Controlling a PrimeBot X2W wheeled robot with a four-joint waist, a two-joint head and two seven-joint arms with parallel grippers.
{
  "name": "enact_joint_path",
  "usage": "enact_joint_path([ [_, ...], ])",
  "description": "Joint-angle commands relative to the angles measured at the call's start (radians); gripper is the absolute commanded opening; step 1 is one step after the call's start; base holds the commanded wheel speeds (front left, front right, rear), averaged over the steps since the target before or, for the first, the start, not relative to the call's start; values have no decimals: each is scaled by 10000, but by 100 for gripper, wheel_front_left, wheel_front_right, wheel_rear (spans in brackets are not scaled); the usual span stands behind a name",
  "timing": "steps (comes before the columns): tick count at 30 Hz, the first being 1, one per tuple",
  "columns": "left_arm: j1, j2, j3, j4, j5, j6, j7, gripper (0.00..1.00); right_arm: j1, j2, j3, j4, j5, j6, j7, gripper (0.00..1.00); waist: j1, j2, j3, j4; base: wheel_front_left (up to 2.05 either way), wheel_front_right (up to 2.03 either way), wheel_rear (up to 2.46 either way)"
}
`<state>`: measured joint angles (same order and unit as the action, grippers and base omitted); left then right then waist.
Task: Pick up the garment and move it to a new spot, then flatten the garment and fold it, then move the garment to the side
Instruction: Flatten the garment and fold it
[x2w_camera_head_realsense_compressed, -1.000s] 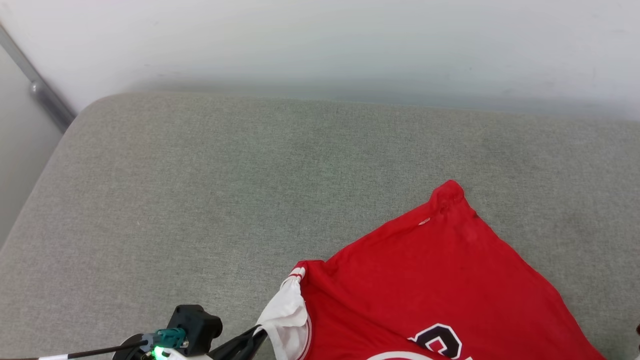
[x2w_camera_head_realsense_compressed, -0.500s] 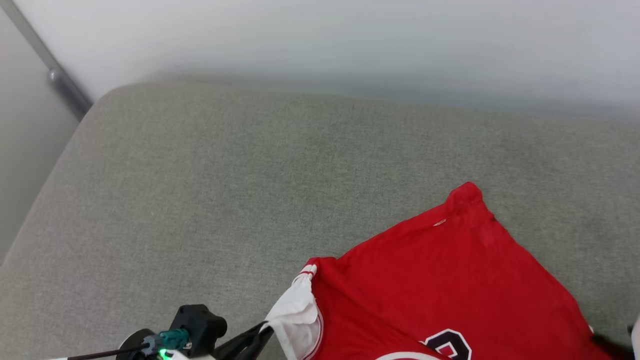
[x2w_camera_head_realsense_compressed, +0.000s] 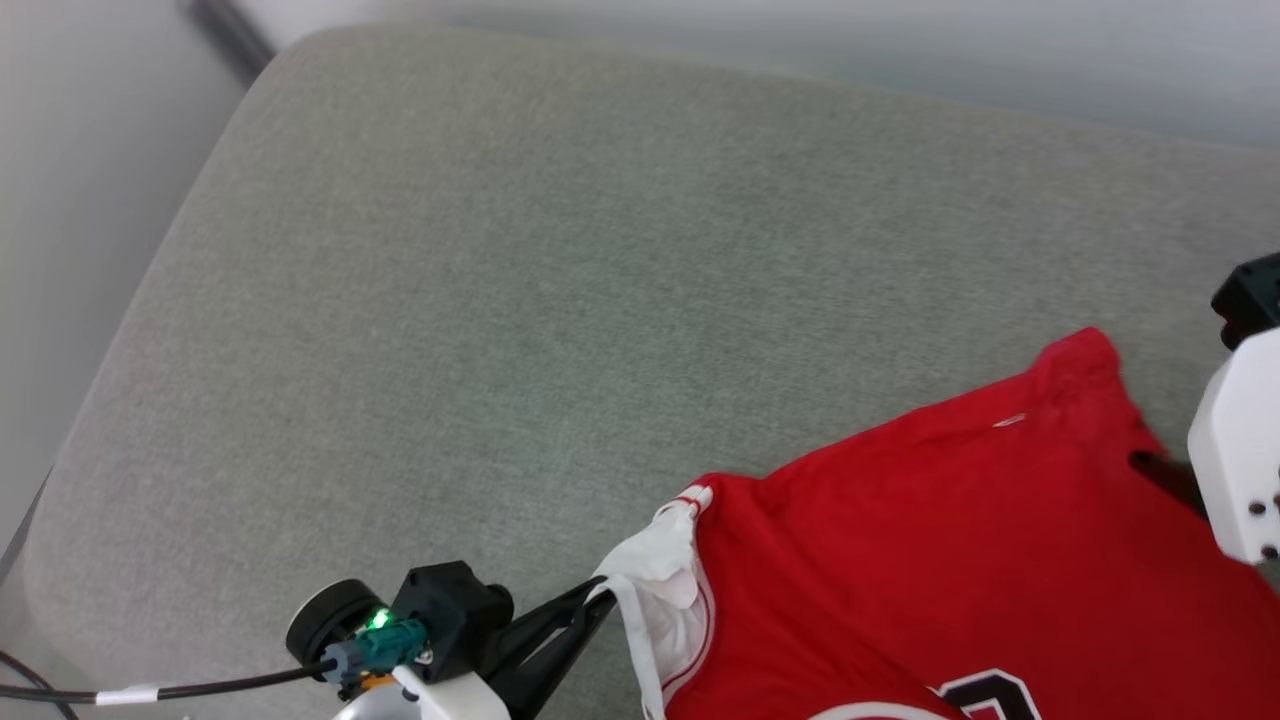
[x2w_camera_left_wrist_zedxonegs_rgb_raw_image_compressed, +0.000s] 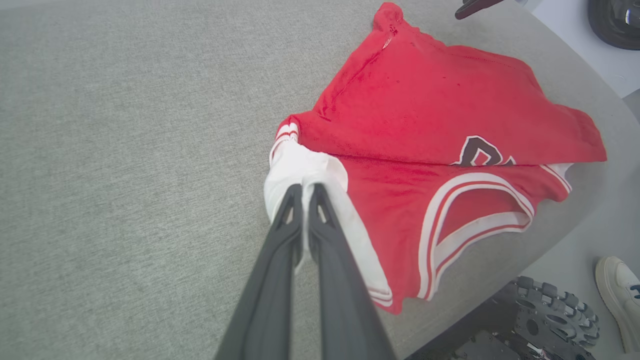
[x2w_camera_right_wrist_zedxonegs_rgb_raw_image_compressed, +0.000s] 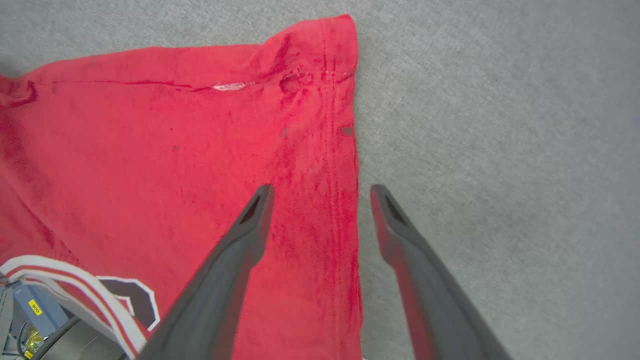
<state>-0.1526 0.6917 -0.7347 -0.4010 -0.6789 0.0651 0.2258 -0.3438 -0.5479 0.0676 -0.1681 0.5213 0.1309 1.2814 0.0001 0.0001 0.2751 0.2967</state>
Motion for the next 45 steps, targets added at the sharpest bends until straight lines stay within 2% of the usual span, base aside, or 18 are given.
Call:
enact_joint_path([
  [1,-198,-132,-38,-57,85,-16,-41,0,-460,87,115,421,-160,-4,90,100,-1,-1,576,581,0,0,0],
  [9,-506,-614,-265,185,255,-202,-252,0,-1457,-53,697,2100,-728,-4,-112,100,-1,-1,1095,1193,0,0,0],
  [16,-614,-806,-375,429,208,-291,-348,0,-1114,2,1364,3181,-642,-4,-406,100,-1,-1,1181,1376,0,0,0],
  [17,-604,-823,-388,465,201,-290,-357,0,-1048,-32,1482,3316,-610,-4,-442,21,-1,-1,1175,1390,0,0,0],
  [18,-605,-839,-398,502,188,-300,-355,0,-1011,-70,1561,3431,-588,-4,-499,0,-1,-1,1158,1400,0,0,0],
  [25,-613,-613,-196,527,207,-178,-442,0,-1391,-488,1758,3767,-200,-4,-1443,0,-1,-1,460,1031,0,0,0],
  [33,-815,-35,422,98,293,178,-421,0,-1886,-664,1541,3411,431,-4,-2702,0,-1,-1,-704,82,0,0,0],
  [38,-1154,450,1065,-346,374,455,-372,0,-1885,-1016,1341,2869,825,-4,-3389,0,-1,-1,-1402,-649,0,0,0],
  [41,-1449,718,1418,-614,412,522,-303,0,-1978,-874,915,2434,1207,-4,-3649,0,-1,-1,-1784,-1091,0,0,0],
  [45,-1986,951,1972,-883,312,600,-281,0,-2064,-1074,465,1597,1141,-4,-3963,0,-1,-1,-2168,-1650,0,0,0],
])
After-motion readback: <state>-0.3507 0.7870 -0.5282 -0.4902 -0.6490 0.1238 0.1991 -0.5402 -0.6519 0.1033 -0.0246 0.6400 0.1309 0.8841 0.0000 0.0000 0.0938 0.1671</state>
